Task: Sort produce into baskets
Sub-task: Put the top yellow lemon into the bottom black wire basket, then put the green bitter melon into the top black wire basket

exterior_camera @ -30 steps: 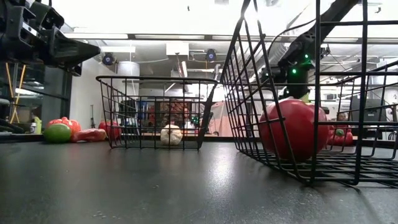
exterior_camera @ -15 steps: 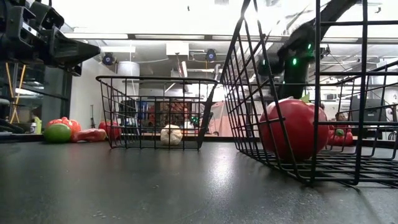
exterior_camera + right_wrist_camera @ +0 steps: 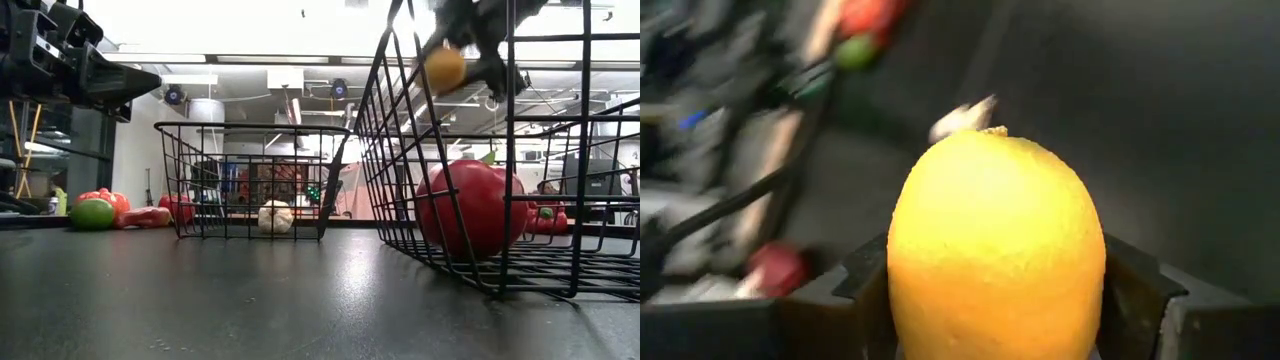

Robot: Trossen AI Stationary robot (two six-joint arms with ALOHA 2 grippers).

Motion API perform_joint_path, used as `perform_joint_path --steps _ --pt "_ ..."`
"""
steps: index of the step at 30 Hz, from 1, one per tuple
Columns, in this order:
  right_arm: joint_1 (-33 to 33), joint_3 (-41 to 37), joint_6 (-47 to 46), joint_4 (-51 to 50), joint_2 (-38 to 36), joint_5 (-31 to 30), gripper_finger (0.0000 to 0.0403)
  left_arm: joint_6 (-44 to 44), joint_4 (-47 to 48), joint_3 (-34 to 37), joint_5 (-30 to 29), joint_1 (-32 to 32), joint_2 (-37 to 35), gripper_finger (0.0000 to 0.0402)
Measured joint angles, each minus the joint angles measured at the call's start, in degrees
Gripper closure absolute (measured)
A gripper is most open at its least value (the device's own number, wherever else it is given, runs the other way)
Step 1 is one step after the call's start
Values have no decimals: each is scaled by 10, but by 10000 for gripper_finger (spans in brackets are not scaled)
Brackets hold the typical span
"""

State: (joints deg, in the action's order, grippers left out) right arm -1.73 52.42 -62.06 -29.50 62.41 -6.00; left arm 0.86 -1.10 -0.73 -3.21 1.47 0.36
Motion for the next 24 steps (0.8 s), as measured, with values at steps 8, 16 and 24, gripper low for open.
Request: perform_joint_path --steps 8,16,24 --pt "165 0 -82 43 58 9 173 0 0 0 0 0 0 401" --pt "198 0 -114 34 82 103 65 0 0 0 0 0 0 401" --pt "161 40 -37 -37 74 105 57 0 0 0 0 0 0 401"
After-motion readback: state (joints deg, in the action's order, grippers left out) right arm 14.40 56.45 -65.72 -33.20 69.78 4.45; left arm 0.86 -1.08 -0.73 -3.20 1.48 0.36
